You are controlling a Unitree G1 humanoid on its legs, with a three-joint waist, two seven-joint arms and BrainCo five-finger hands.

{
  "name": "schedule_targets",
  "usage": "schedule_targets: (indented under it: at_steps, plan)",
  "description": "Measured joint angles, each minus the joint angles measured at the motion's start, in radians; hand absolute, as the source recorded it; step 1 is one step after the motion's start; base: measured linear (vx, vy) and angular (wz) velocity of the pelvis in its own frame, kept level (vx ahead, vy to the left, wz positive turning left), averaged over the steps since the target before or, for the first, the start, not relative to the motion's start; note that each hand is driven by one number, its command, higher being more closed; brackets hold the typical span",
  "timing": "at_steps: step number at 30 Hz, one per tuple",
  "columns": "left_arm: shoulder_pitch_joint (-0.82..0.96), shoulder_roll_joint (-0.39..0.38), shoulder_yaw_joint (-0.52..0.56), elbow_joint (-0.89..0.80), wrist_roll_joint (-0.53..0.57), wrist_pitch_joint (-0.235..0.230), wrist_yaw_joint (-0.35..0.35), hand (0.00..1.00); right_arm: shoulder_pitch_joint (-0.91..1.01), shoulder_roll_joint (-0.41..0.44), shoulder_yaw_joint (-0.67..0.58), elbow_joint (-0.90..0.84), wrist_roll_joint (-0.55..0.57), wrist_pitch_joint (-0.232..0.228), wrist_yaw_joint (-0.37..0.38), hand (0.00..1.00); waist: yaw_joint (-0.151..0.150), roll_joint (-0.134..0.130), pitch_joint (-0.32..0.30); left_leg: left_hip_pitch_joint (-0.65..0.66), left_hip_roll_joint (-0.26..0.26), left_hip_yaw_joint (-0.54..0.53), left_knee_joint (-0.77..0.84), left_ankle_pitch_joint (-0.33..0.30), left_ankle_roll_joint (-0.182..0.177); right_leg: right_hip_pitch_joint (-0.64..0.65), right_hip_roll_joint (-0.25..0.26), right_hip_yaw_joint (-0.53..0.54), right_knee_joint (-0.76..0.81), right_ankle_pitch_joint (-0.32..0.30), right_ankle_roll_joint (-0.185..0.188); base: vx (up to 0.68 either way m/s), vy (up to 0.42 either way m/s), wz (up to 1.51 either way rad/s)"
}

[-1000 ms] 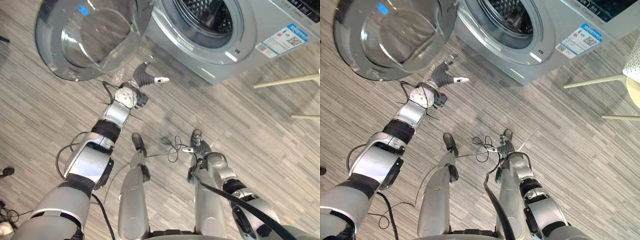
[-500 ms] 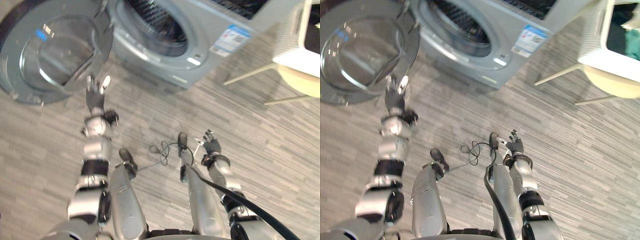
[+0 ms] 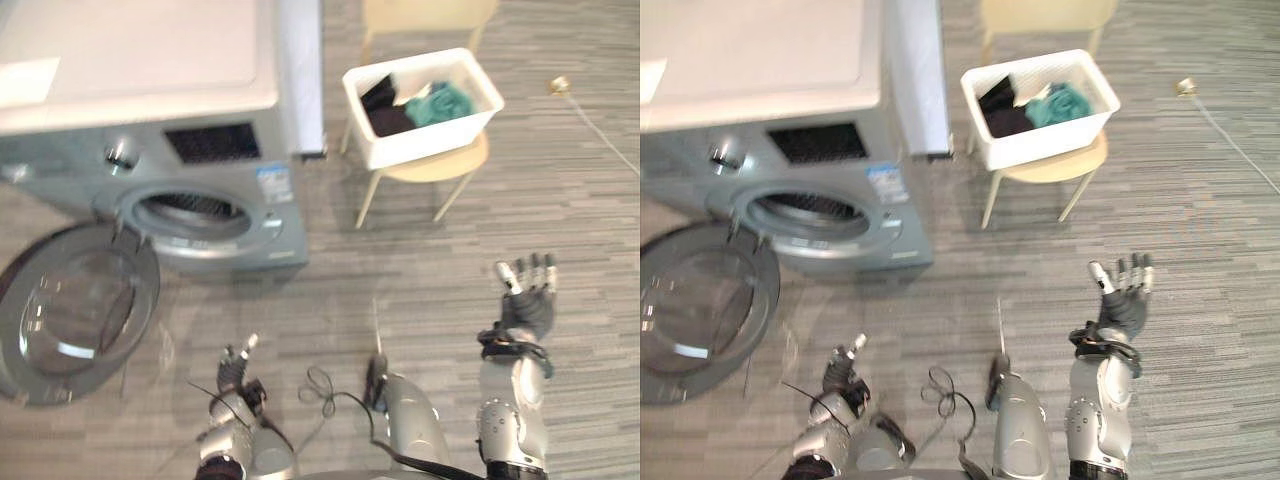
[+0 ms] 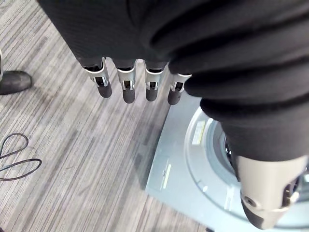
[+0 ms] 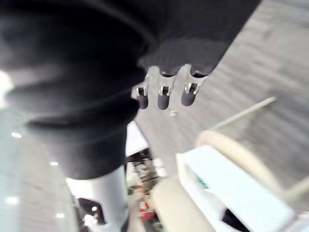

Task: Pick up the laundry basket with both hands and put the clothes into the washing machine.

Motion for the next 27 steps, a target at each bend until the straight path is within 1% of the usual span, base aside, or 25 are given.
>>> schedule_targets:
  at_steps: [1, 2, 3, 4, 5, 6, 7, 8, 9, 10, 11, 12, 14, 16, 17, 18, 19, 20, 21, 22, 23, 24, 25, 26, 27]
  plan:
    - [0.011, 0.001, 0.002, 0.007, -0.001, 0.0, 0.003, 0.0, -0.017, -0.001, 0.019, -0.034, -0.039, 0.0, -0.007, 0.0, 0.004, 0.001, -0.028, 0.012, 0.036, 0.0, 0.021, 0.017, 0.009, 0.002, 0.04, 0.006, -0.001, -0.007, -0.023, 0.21, -0.322, -0.95]
    - [0.014, 0.0, 0.003, 0.007, -0.003, 0.0, 0.004, 0.0, -0.039, 0.001, 0.043, -0.097, -0.097, -0.004, -0.011, 0.0, 0.01, 0.003, -0.04, 0.018, 0.103, -0.013, 0.094, 0.039, 0.041, 0.021, 0.082, 0.007, -0.001, -0.021, -0.054, 0.24, -0.404, -0.88]
    - [0.012, 0.011, 0.003, 0.007, -0.011, 0.0, 0.004, 0.0, -0.061, 0.003, 0.064, -0.138, -0.167, -0.012, -0.019, 0.0, 0.018, -0.01, -0.042, 0.01, 0.168, -0.038, 0.203, 0.097, 0.139, 0.06, 0.118, 0.01, -0.005, -0.037, -0.08, 0.18, -0.35, -0.65]
    - [0.015, 0.02, 0.003, 0.007, -0.015, 0.0, 0.003, 0.0, -0.074, 0.003, 0.072, -0.149, -0.204, -0.013, -0.026, 0.0, 0.02, -0.019, -0.042, -0.003, 0.197, -0.059, 0.265, 0.145, 0.218, 0.09, 0.131, 0.017, -0.017, -0.043, -0.09, 0.18, -0.364, -0.46]
    - [0.025, 0.022, 0.0, 0.009, -0.021, -0.004, 0.002, 0.0, -0.1, -0.005, 0.084, -0.154, -0.265, -0.026, -0.038, 0.0, 0.032, -0.033, -0.041, -0.055, 0.23, -0.15, 0.413, 0.165, 0.328, 0.163, 0.148, 0.044, -0.06, -0.053, -0.108, 0.15, -0.306, -0.47]
    - [0.037, 0.011, -0.016, 0.01, -0.021, -0.006, 0.002, 0.0, -0.116, -0.02, 0.089, -0.153, -0.302, -0.032, -0.046, 0.0, 0.045, -0.034, -0.041, -0.13, 0.174, -0.28, 0.552, 0.087, 0.316, 0.217, 0.153, 0.071, -0.095, -0.059, -0.117, 0.15, -0.287, -0.54]
    - [0.051, 0.004, -0.027, 0.009, -0.021, -0.007, 0.0, 0.0, -0.121, -0.034, 0.09, -0.149, -0.33, -0.033, -0.052, 0.0, 0.05, -0.034, -0.042, -0.18, 0.106, -0.356, 0.617, 0.032, 0.305, 0.248, 0.156, 0.088, -0.117, -0.064, -0.125, 0.11, -0.163, -0.5]
    - [0.055, 0.0, -0.032, 0.009, -0.021, -0.007, 0.0, 0.0, -0.122, -0.045, 0.092, -0.146, -0.339, -0.033, -0.054, 0.0, 0.055, -0.031, -0.043, -0.207, 0.066, -0.385, 0.638, -0.002, 0.292, 0.265, 0.16, 0.098, -0.131, -0.071, -0.137, 0.12, -0.083, -0.54]
    - [0.08, -0.005, -0.039, 0.008, -0.02, -0.007, 0.0, 0.0, -0.121, -0.063, 0.092, -0.137, -0.367, -0.026, -0.056, 0.0, 0.07, -0.02, -0.05, -0.249, -0.009, -0.394, 0.64, -0.05, 0.278, 0.294, 0.17, 0.117, -0.155, -0.073, -0.146, 0.15, -0.03, -0.47]
    - [0.099, -0.002, -0.058, 0.006, -0.02, -0.007, -0.005, 0.0, -0.122, -0.074, 0.093, -0.125, -0.399, -0.013, -0.056, 0.0, 0.071, -0.011, -0.055, -0.285, -0.072, -0.363, 0.594, -0.077, 0.273, 0.315, 0.174, 0.121, -0.179, -0.075, -0.15, 0.21, -0.011, -0.33]
    - [0.102, -0.001, -0.063, -0.001, -0.019, -0.007, -0.018, 0.0, -0.124, -0.085, 0.092, -0.114, -0.423, -0.001, -0.056, 0.0, 0.072, -0.008, -0.056, -0.308, -0.12, -0.333, 0.536, -0.088, 0.259, 0.332, 0.175, 0.121, -0.195, -0.076, -0.151, 0.2, 0.005, -0.06]
    - [0.102, 0.0, -0.066, -0.007, -0.018, -0.007, -0.022, 0.0, -0.128, -0.096, 0.093, -0.102, -0.439, 0.005, -0.055, 0.0, 0.074, -0.007, -0.059, -0.321, -0.151, -0.314, 0.488, -0.09, 0.256, 0.338, 0.174, 0.121, -0.206, -0.078, -0.151, 0.24, 0.028, 0.04]
    - [0.093, -0.001, -0.071, -0.031, -0.004, -0.011, -0.043, 0.0, -0.176, -0.133, 0.104, -0.046, -0.496, 0.036, -0.055, 0.0, 0.085, 0.003, -0.065, -0.363, -0.263, -0.236, 0.3, -0.087, 0.25, 0.369, 0.17, 0.119, -0.244, -0.08, -0.14, 0.3, 0.056, 0.05]
    - [0.079, -0.003, -0.091, -0.031, 0.001, -0.011, -0.051, 0.0, -0.215, -0.16, 0.107, 0.0, -0.53, 0.063, -0.054, 0.0, 0.102, 0.004, -0.067, -0.365, -0.322, -0.187, 0.181, -0.081, 0.245, 0.392, 0.167, 0.113, -0.259, -0.086, -0.122, 0.35, 0.073, 0.06]
    - [0.076, -0.003, -0.099, -0.031, 0.002, -0.01, -0.059, 0.0, -0.243, -0.175, 0.118, 0.032, -0.547, 0.084, -0.05, 0.0, 0.111, 0.007, -0.069, -0.343, -0.35, -0.174, 0.105, -0.084, 0.272, 0.408, 0.17, 0.107, -0.253, -0.106, -0.092, 0.36, 0.084, 0.03]
    - [0.075, -0.002, -0.1, -0.029, 0.003, -0.008, -0.06, 0.0, -0.248, -0.177, 0.124, 0.049, -0.555, 0.089, -0.05, 0.0, 0.121, 0.005, -0.068, -0.322, -0.36, -0.173, 0.087, -0.101, 0.333, 0.416, 0.167, 0.106, -0.239, -0.117, -0.079, 0.3, 0.073, 0.06]
    - [0.074, -0.006, -0.1, -0.028, 0.006, -0.001, -0.062, 0.0, -0.253, -0.178, 0.138, 0.078, -0.567, 0.102, -0.04, 0.0, 0.126, -0.005, -0.068, -0.297, -0.379, -0.177, 0.07, -0.107, 0.381, 0.406, 0.151, 0.099, -0.169, -0.135, -0.048, 0.4, 0.096, 0.16]
    - [0.082, -0.01, -0.099, -0.03, 0.008, 0.005, -0.062, 0.0, -0.268, -0.177, 0.174, 0.126, -0.593, 0.125, -0.027, 0.0, 0.126, -0.018, -0.071, -0.255, -0.395, -0.171, 0.058, -0.121, 0.39, 0.358, 0.117, 0.085, 0.006, -0.157, -0.002, 0.41, 0.096, 0.15]
    - [0.087, -0.009, -0.1, -0.03, 0.009, 0.007, -0.063, 0.0, -0.275, -0.176, 0.202, 0.154, -0.605, 0.133, -0.016, 0.0, 0.128, -0.029, -0.073, -0.222, -0.407, -0.168, 0.057, -0.141, 0.383, 0.304, 0.085, 0.087, 0.182, -0.151, 0.047, 0.47, 0.098, 0.06]
    - [0.095, -0.002, -0.101, -0.031, 0.02, 0.011, -0.064, 0.0, -0.277, -0.17, 0.247, 0.182, -0.643, 0.146, 0.022, 0.0, 0.136, -0.042, -0.077, -0.179, -0.428, -0.17, 0.058, -0.169, 0.37, 0.214, 0.03, 0.079, 0.445, -0.104, 0.173, 0.38, 0.055, 0.16]
    - [0.099, 0.003, -0.107, -0.034, 0.031, 0.016, -0.066, 0.0, -0.262, -0.166, 0.258, 0.184, -0.665, 0.159, 0.048, 0.0, 0.128, -0.044, -0.078, -0.151, -0.441, -0.195, 0.056, -0.18, 0.376, 0.173, -0.004, 0.062, 0.592, -0.076, 0.198, 0.45, 0.036, 0.73]
    - [0.103, 0.013, -0.118, -0.05, 0.036, 0.019, -0.072, 0.0, -0.235, -0.166, 0.252, 0.184, -0.683, 0.169, 0.063, 0.0, 0.116, -0.043, -0.079, -0.125, -0.455, -0.25, 0.048, -0.182, 0.379, 0.135, -0.036, 0.041, 0.708, -0.068, 0.18, 0.37, 0.013, 1.14]
    - [0.11, 0.021, -0.133, -0.075, 0.038, 0.02, -0.078, 0.0, -0.219, -0.166, 0.236, 0.185, -0.688, 0.176, 0.07, 0.0, 0.111, -0.043, -0.079, -0.106, -0.462, -0.28, 0.031, -0.182, 0.378, 0.114, -0.053, 0.031, 0.737, -0.066, 0.165, 0.28, -0.008, 1.13]
    - [0.12, 0.022, -0.137, -0.095, 0.042, 0.02, -0.081, 0.0, -0.215, -0.166, 0.225, 0.189, -0.697, 0.182, 0.079, 0.0, 0.11, -0.043, -0.08, -0.093, -0.467, -0.299, 0.014, -0.18, 0.376, 0.1, -0.066, 0.028, 0.733, -0.069, 0.158, 0.32, -0.034, 0.89]
    - [0.138, 0.03, -0.141, -0.123, 0.057, 0.019, -0.083, 0.0, -0.216, -0.168, 0.207, 0.203, -0.71, 0.195, 0.083, 0.0, 0.106, -0.043, -0.08, -0.071, -0.474, -0.333, -0.01, -0.176, 0.37, 0.08, -0.102, 0.013, 0.682, -0.084, 0.12, 0.3, -0.044, 0.81]
